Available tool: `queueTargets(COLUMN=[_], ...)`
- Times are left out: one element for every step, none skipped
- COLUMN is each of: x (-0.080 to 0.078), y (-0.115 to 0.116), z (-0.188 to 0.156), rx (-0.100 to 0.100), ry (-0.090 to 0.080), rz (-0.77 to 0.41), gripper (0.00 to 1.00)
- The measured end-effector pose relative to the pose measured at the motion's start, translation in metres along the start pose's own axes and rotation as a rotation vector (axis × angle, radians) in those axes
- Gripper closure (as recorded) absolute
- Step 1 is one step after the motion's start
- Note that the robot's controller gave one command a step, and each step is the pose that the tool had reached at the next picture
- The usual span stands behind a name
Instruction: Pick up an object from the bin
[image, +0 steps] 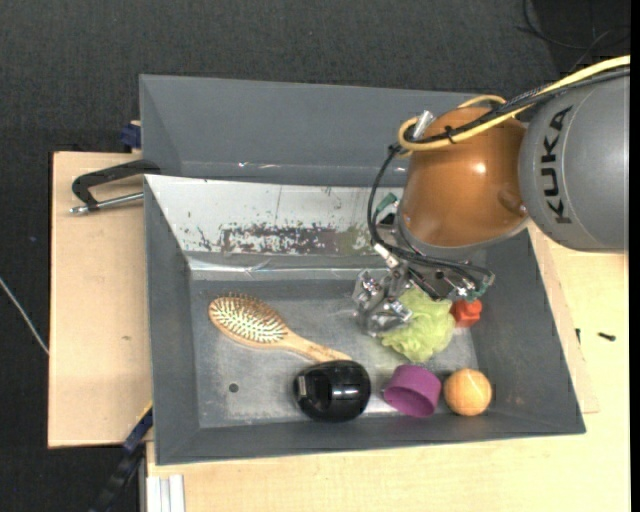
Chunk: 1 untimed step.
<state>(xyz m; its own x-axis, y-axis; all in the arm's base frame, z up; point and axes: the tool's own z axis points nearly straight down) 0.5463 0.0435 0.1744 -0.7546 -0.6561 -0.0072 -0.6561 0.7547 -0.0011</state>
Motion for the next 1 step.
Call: queueTargets(x=[-0.0047], y=[0.0052], z=[0.0214], rx=[-0.004], ry=[0.007], rz=[-0.014], gripper=[1.0])
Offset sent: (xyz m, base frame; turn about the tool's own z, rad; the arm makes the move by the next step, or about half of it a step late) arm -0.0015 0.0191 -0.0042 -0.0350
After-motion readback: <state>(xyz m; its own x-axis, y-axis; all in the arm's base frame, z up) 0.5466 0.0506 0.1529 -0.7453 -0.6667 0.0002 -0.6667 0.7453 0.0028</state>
